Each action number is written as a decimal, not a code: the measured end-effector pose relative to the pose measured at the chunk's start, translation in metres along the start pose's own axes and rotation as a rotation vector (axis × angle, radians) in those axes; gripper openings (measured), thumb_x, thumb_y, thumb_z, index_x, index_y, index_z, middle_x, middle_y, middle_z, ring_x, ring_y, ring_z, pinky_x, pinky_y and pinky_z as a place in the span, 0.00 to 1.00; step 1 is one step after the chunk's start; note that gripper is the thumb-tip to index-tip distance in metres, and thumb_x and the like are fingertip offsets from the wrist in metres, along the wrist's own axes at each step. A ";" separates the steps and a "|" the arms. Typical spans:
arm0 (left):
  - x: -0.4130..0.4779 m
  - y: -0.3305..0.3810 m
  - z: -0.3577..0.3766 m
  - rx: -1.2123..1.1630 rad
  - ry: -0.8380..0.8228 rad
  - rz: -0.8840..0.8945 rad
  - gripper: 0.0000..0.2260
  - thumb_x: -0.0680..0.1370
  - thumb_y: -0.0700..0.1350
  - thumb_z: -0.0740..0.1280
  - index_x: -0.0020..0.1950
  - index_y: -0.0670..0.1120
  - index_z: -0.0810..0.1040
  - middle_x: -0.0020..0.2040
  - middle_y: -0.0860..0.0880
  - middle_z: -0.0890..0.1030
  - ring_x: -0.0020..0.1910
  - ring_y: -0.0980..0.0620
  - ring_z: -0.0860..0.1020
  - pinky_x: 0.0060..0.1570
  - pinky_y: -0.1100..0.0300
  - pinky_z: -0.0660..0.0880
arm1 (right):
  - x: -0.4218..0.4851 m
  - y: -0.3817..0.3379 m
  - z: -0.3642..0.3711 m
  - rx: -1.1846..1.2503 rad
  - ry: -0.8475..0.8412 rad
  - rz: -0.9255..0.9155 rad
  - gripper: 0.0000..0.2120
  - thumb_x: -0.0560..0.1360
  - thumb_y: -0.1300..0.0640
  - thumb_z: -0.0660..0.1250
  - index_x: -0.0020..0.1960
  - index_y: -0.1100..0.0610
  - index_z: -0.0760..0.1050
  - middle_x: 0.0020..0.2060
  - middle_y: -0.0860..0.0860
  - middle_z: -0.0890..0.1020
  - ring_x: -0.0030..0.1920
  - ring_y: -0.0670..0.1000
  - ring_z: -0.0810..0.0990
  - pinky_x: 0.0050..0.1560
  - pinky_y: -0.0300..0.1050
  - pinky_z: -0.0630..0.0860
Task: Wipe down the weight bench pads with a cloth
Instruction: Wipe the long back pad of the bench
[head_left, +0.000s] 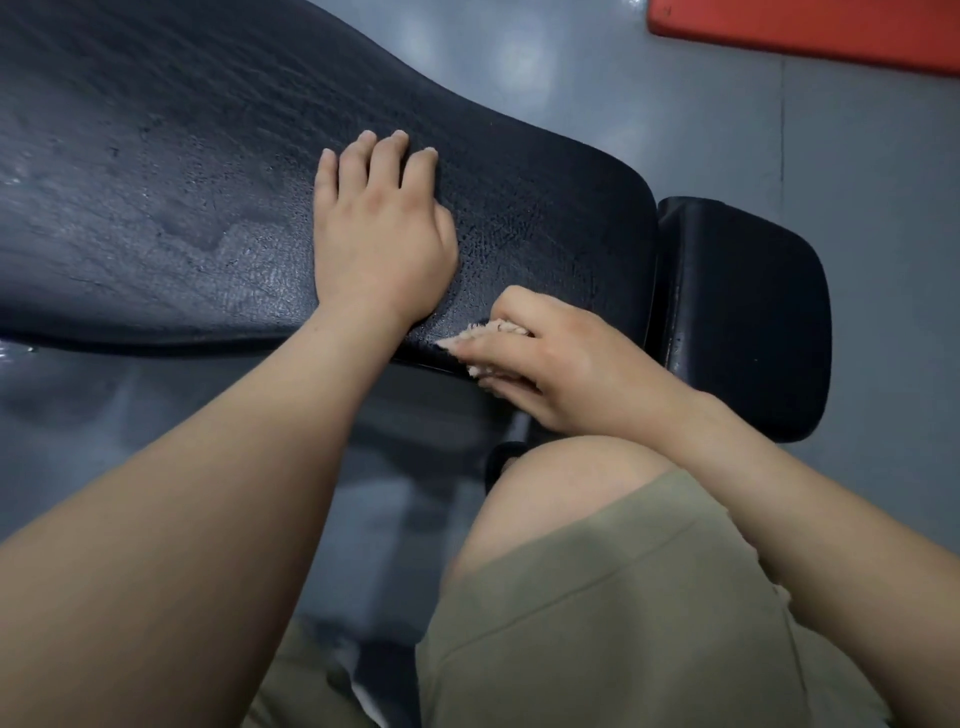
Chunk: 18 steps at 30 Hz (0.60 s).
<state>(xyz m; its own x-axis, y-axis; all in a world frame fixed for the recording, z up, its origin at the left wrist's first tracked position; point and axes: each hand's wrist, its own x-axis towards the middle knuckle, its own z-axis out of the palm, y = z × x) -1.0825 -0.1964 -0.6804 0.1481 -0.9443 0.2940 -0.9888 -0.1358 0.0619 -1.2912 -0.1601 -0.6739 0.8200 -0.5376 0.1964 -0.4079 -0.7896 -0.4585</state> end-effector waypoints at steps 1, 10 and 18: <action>0.000 0.000 0.001 0.002 0.002 0.002 0.24 0.79 0.51 0.53 0.73 0.48 0.72 0.75 0.46 0.70 0.77 0.42 0.64 0.77 0.42 0.54 | -0.006 0.001 -0.003 -0.006 -0.016 -0.004 0.14 0.81 0.52 0.66 0.66 0.51 0.79 0.48 0.55 0.74 0.45 0.55 0.73 0.40 0.53 0.75; 0.000 0.001 0.002 0.008 0.005 -0.004 0.24 0.79 0.50 0.53 0.73 0.48 0.73 0.75 0.46 0.71 0.76 0.41 0.64 0.77 0.41 0.55 | -0.055 0.032 -0.029 0.081 -0.056 0.064 0.13 0.75 0.63 0.71 0.58 0.54 0.84 0.52 0.54 0.75 0.49 0.51 0.77 0.48 0.44 0.75; 0.000 0.001 0.000 0.005 -0.001 0.002 0.24 0.79 0.50 0.53 0.73 0.49 0.72 0.75 0.46 0.71 0.76 0.42 0.64 0.77 0.42 0.54 | -0.001 0.010 -0.005 0.016 -0.025 -0.037 0.10 0.80 0.58 0.66 0.59 0.53 0.81 0.55 0.56 0.74 0.52 0.56 0.73 0.48 0.54 0.75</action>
<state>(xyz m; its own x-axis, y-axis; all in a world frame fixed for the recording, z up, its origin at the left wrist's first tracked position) -1.0831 -0.1969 -0.6805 0.1458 -0.9449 0.2930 -0.9892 -0.1352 0.0561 -1.2981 -0.1691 -0.6744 0.8441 -0.5005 0.1923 -0.3705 -0.8038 -0.4654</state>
